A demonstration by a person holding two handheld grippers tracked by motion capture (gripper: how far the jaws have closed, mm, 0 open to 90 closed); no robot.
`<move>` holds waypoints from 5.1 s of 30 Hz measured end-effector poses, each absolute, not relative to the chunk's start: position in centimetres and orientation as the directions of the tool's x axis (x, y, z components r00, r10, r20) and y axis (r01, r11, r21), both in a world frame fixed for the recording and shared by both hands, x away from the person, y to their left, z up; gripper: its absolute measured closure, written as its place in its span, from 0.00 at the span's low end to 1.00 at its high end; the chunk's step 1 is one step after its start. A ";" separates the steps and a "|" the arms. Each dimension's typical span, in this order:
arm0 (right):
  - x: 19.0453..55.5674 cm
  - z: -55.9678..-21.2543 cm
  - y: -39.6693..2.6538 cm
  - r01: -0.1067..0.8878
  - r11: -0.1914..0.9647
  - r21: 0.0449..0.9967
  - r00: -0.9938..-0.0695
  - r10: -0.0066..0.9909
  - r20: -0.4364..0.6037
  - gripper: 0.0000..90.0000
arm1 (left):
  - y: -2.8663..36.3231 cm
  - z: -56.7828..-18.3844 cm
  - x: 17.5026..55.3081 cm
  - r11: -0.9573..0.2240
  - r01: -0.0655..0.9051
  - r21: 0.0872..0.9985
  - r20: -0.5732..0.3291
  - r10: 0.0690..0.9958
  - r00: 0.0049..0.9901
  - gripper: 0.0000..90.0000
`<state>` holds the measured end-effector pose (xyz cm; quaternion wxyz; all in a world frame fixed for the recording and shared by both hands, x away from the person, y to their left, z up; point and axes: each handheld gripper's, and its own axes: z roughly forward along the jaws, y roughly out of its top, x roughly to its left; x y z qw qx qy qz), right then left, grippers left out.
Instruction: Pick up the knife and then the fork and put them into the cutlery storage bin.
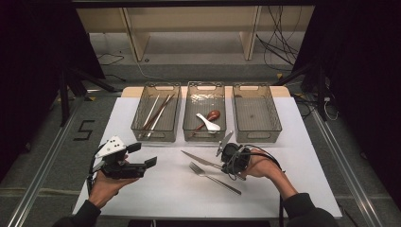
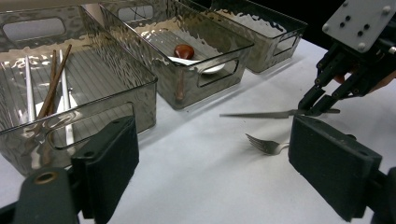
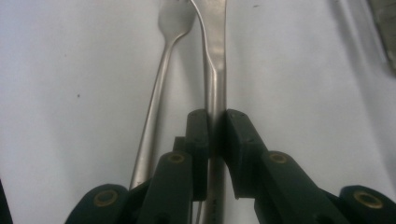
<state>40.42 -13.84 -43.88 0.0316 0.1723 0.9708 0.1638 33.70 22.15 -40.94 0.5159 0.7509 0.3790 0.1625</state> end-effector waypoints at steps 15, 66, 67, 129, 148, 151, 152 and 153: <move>41.6 -40.7 -16.4 0.433 0.743 0.510 -0.879 0.472 0.059 0.90 | 22.2 -40.8 33.7 -0.175 0.399 0.900 -0.148 0.739 0.658 0.18; 51.3 -35.9 -26.7 0.679 0.285 0.677 -0.477 0.872 0.111 0.90 | 22.6 -40.8 33.7 -0.151 0.389 0.909 -0.153 0.746 0.648 0.18; 51.4 -36.0 -26.8 0.679 0.282 0.677 -0.473 0.874 0.110 0.90 | 22.6 -40.8 33.7 -0.150 0.389 0.909 -0.154 0.746 0.648 0.18; 44.7 -35.2 -20.9 0.571 0.416 0.708 -0.639 0.767 0.065 0.38 | 22.5 -40.9 33.6 -0.159 0.388 0.908 -0.149 0.744 0.652 0.18; 42.1 -35.9 -17.9 0.539 0.499 0.678 -0.713 0.700 0.051 0.35 | 22.6 -40.9 33.6 -0.158 0.385 0.909 -0.148 0.743 0.653 0.18; 41.6 -36.5 -16.9 0.539 0.524 0.659 -0.732 0.678 0.060 0.35 | 22.6 -40.9 33.6 -0.149 0.385 0.911 -0.153 0.744 0.651 0.18; 41.5 -36.7 -16.5 0.539 0.538 0.648 -0.741 0.669 0.061 0.35 | 22.6 -40.9 33.6 -0.150 0.386 0.910 -0.153 0.743 0.651 0.18; 41.4 -37.0 -16.2 0.538 0.548 0.641 -0.747 0.662 0.060 0.35 | 22.6 -40.9 33.6 -0.151 0.386 0.910 -0.153 0.743 0.651 0.18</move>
